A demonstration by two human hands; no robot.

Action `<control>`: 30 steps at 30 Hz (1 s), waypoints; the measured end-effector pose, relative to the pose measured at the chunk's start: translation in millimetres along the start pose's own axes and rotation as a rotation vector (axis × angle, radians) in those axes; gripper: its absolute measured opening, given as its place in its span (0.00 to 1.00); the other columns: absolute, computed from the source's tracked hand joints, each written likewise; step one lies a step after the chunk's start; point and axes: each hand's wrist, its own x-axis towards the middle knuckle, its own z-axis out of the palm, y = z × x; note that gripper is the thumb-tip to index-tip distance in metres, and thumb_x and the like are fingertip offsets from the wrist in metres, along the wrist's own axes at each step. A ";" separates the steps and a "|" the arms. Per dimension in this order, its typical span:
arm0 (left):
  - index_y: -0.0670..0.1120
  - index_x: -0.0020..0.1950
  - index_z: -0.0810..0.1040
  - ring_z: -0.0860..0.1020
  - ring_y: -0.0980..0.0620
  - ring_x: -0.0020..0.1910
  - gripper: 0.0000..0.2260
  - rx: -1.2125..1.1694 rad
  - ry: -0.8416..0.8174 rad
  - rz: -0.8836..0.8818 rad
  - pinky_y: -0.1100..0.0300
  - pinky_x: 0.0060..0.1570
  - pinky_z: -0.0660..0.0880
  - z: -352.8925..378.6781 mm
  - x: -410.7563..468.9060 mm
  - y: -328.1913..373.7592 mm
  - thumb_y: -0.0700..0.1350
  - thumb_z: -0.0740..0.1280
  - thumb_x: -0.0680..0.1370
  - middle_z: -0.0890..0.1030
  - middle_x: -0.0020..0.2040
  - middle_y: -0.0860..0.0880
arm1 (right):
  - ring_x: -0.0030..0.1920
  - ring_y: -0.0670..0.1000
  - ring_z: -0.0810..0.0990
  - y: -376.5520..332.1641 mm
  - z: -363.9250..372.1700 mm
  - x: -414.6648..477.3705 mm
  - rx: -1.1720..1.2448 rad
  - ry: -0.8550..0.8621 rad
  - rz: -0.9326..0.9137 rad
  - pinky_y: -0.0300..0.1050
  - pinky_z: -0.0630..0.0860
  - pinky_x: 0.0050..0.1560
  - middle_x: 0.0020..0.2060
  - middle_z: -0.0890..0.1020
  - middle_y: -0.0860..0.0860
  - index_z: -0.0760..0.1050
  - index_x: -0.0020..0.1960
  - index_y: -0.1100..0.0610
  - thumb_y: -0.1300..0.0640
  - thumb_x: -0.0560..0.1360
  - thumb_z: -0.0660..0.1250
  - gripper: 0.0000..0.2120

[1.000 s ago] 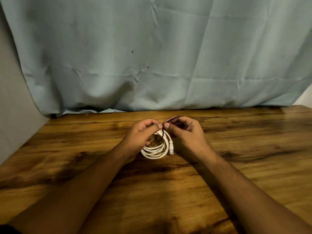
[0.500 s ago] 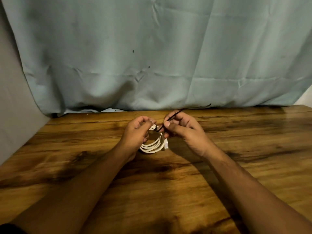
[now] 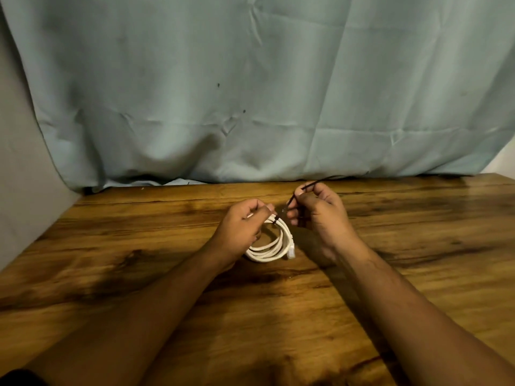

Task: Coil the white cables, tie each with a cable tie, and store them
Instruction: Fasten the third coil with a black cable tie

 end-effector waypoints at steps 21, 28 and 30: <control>0.48 0.44 0.77 0.74 0.61 0.30 0.09 0.374 -0.105 0.288 0.58 0.33 0.69 5.3 -13.0 5.4 0.49 0.67 0.83 0.79 0.31 0.58 | 0.29 0.51 0.76 16.3 2.5 4.9 -0.025 0.051 0.185 0.45 0.76 0.29 0.32 0.77 0.54 0.74 0.46 0.58 0.66 0.81 0.63 0.07; 0.54 0.61 0.77 0.68 0.57 0.23 0.10 0.626 -0.197 0.450 0.60 0.28 0.58 4.1 -20.2 13.9 0.51 0.69 0.81 0.79 0.30 0.62 | 0.31 0.52 0.76 9.9 -6.4 10.0 -0.091 0.007 0.309 0.43 0.76 0.32 0.28 0.77 0.53 0.73 0.38 0.58 0.72 0.76 0.63 0.13; 0.52 0.63 0.78 0.70 0.62 0.25 0.11 0.680 -0.231 0.452 0.67 0.28 0.57 3.8 -20.8 14.2 0.49 0.69 0.81 0.75 0.29 0.65 | 0.30 0.53 0.76 8.8 -9.5 11.8 -0.064 0.011 0.345 0.43 0.76 0.33 0.27 0.77 0.54 0.74 0.37 0.59 0.74 0.75 0.62 0.13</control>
